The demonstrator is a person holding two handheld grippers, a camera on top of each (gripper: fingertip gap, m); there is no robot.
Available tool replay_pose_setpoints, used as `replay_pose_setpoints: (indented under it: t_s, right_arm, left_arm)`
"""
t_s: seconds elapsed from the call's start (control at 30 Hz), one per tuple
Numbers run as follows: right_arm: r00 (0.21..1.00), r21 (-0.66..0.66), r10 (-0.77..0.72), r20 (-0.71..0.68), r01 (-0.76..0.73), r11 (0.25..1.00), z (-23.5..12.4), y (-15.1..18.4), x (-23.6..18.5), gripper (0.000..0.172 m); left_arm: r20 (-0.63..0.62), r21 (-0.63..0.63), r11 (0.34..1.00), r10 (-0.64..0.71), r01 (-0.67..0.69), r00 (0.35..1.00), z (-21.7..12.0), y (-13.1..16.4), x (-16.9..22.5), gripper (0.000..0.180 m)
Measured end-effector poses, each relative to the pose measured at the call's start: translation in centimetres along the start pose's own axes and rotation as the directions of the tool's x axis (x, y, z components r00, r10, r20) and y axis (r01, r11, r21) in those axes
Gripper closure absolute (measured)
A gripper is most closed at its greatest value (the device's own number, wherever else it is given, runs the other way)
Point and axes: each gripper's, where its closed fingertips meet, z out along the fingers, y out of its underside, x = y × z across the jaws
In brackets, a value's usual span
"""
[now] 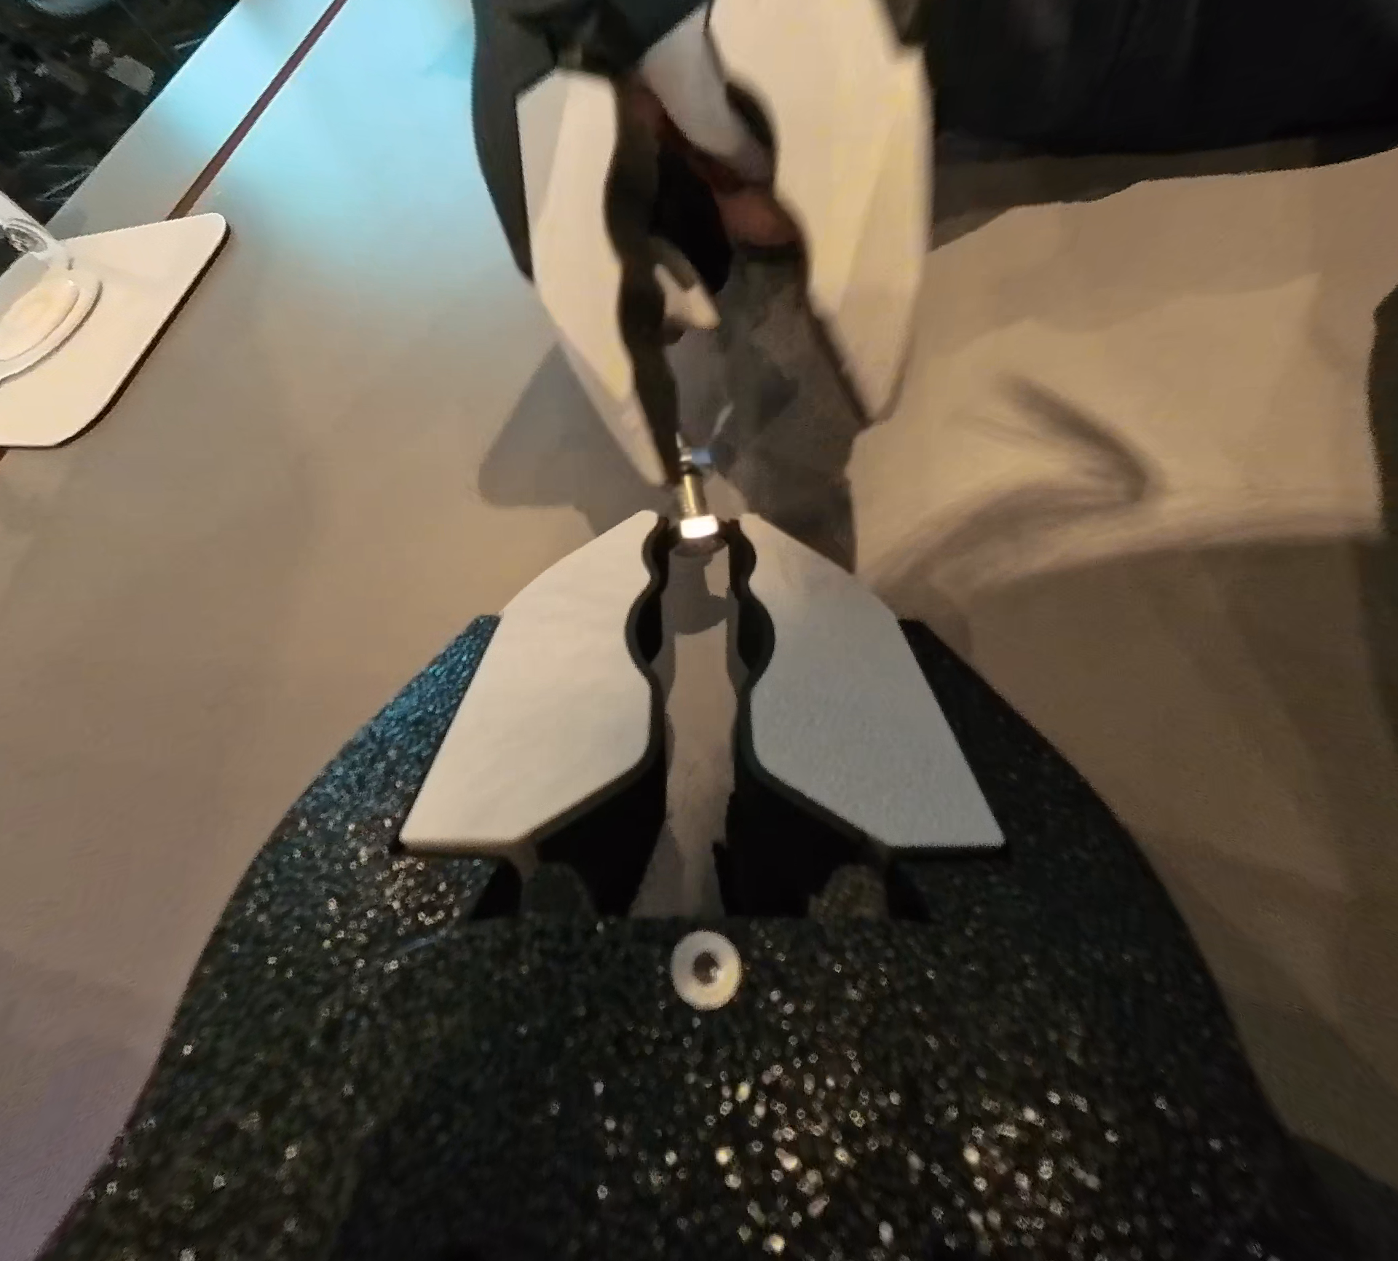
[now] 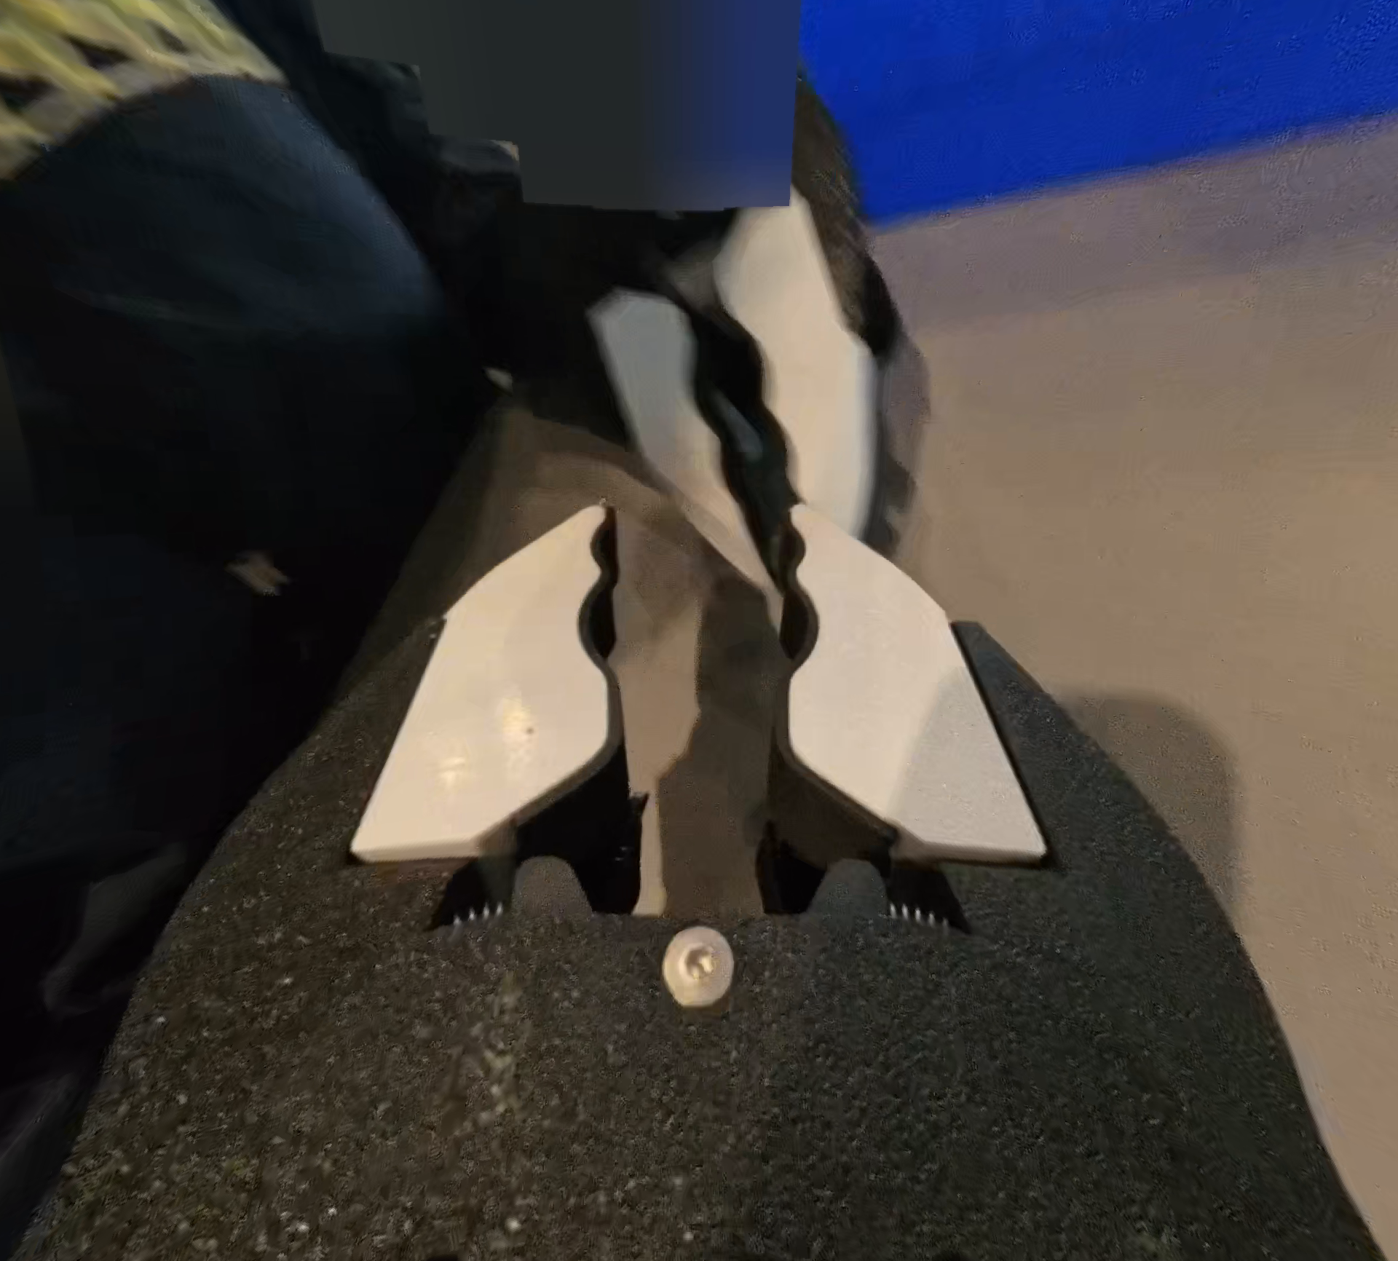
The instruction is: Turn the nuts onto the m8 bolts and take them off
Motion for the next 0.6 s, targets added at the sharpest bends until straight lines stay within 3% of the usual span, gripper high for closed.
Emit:
replay_pose_setpoints:
  t_s: [0.07, 0.2, 0.3, 0.37, 0.4, 0.47, 0.6]
  right_arm:
    - [0.998, 0.119, -0.059, 0.016, 0.056, 0.991, -0.6, -2.1, -0.9, 0.134]
    - [0.984, -0.085, 0.054, -0.171, -0.07, 0.994, -1.4, 1.8, 2.7, 0.126]
    - [0.992, -0.119, 0.067, -0.102, -0.079, 0.99, -0.1, 2.2, 1.8, 0.127]
    - [0.998, -0.064, -0.016, -0.06, 0.012, 0.998, 0.3, 0.9, 0.8, 0.124]
    - [0.997, 0.02, -0.077, 0.009, 0.077, 0.997, 0.1, -0.5, -0.7, 0.136]
    - [0.994, 0.153, -0.105, 0.006, 0.103, 0.983, -0.8, -2.8, -1.3, 0.137]
    - [0.982, -0.097, 0.015, -0.186, -0.034, 0.995, -1.2, 1.7, 2.7, 0.125]
  left_arm:
    - [-0.001, -0.01, 1.0, 0.008, -0.008, 1.0, 0.1, 0.1, 0.1, 0.166]
    - [0.005, 0.005, 1.0, 0.001, -0.001, 1.0, 0.0, -0.1, -0.1, 0.166]
    - [0.004, 0.009, 1.0, -0.005, 0.005, 1.0, 0.0, -0.1, -0.1, 0.166]
    - [-0.006, 0.005, 1.0, 0.004, -0.004, 1.0, 0.0, -0.1, 0.0, 0.166]
    - [0.002, 0.001, 1.0, 0.007, -0.007, 1.0, 0.1, 0.0, 0.0, 0.166]
    - [0.001, -0.006, 1.0, 0.007, -0.007, 1.0, 0.1, 0.1, -0.1, 0.166]
    - [0.0, 0.013, 1.0, -0.002, 0.002, 1.0, 0.0, -0.2, -0.2, 0.166]
